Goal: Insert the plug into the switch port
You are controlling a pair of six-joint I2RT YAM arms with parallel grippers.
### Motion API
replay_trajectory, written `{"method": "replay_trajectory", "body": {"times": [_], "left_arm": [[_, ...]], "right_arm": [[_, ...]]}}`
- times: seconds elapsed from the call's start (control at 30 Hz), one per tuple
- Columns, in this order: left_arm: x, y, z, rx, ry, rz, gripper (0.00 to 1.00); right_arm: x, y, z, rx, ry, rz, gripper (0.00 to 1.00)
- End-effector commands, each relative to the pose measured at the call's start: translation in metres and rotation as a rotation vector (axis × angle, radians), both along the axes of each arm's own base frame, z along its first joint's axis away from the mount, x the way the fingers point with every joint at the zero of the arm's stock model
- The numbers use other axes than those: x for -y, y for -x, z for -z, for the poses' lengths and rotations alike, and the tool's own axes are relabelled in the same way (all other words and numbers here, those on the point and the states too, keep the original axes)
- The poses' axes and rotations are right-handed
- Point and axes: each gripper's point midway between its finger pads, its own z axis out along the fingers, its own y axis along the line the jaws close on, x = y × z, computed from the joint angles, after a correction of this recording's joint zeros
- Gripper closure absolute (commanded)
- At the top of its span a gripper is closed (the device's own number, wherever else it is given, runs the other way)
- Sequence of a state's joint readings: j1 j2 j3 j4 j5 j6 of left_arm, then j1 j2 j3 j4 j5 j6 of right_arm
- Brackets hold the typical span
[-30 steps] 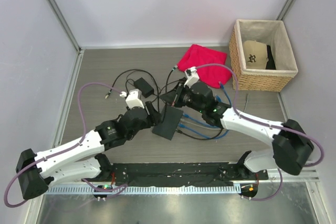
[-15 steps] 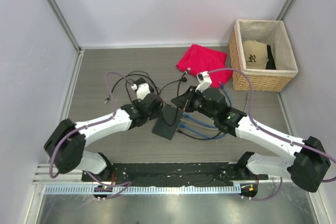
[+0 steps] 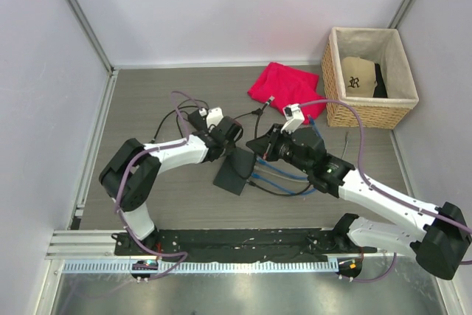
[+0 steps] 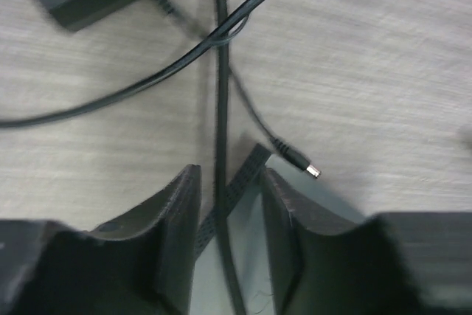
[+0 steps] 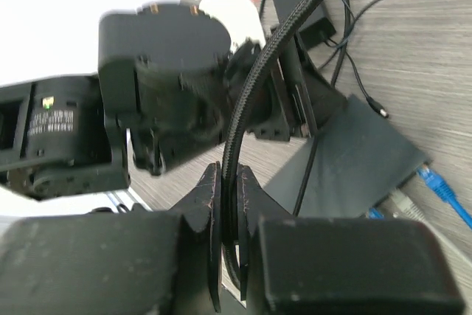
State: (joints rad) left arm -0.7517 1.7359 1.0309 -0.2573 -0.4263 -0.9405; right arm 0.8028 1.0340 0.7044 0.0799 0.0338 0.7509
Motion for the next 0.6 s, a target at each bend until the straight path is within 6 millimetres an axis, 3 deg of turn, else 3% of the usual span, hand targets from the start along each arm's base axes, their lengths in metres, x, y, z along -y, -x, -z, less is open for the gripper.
{"method": "replay_trajectory", "body": {"times": [0.0, 0.17, 0.27, 0.37, 0.47, 0.53, 0.57], "left_arm": [[0.004, -0.024, 0.002, 0.021, 0.022, -0.019, 0.64], [0.02, -0.034, -0.014, 0.035, 0.052, 0.038, 0.88], [0.038, -0.034, -0.041, 0.045, 0.129, 0.094, 1.0], [0.061, -0.034, -0.086, 0.087, 0.256, 0.165, 1.0], [0.099, -0.027, -0.157, 0.159, 0.427, 0.297, 1.0], [0.124, -0.01, -0.196, 0.187, 0.518, 0.417, 1.0], [0.135, -0.008, -0.228, 0.229, 0.564, 0.459, 1.0]], "right_arm": [[0.008, 0.001, -0.013, 0.055, -0.002, 0.012, 0.99], [0.018, 0.002, -0.02, 0.079, 0.007, 0.041, 0.99], [0.028, 0.001, -0.025, 0.1, 0.022, 0.077, 0.99], [0.038, -0.002, -0.031, 0.132, 0.03, 0.117, 0.99], [0.049, -0.003, -0.029, 0.149, 0.059, 0.157, 0.99], [0.056, -0.003, -0.031, 0.165, 0.063, 0.179, 0.99], [0.058, -0.003, -0.032, 0.175, 0.067, 0.184, 0.99]]}}
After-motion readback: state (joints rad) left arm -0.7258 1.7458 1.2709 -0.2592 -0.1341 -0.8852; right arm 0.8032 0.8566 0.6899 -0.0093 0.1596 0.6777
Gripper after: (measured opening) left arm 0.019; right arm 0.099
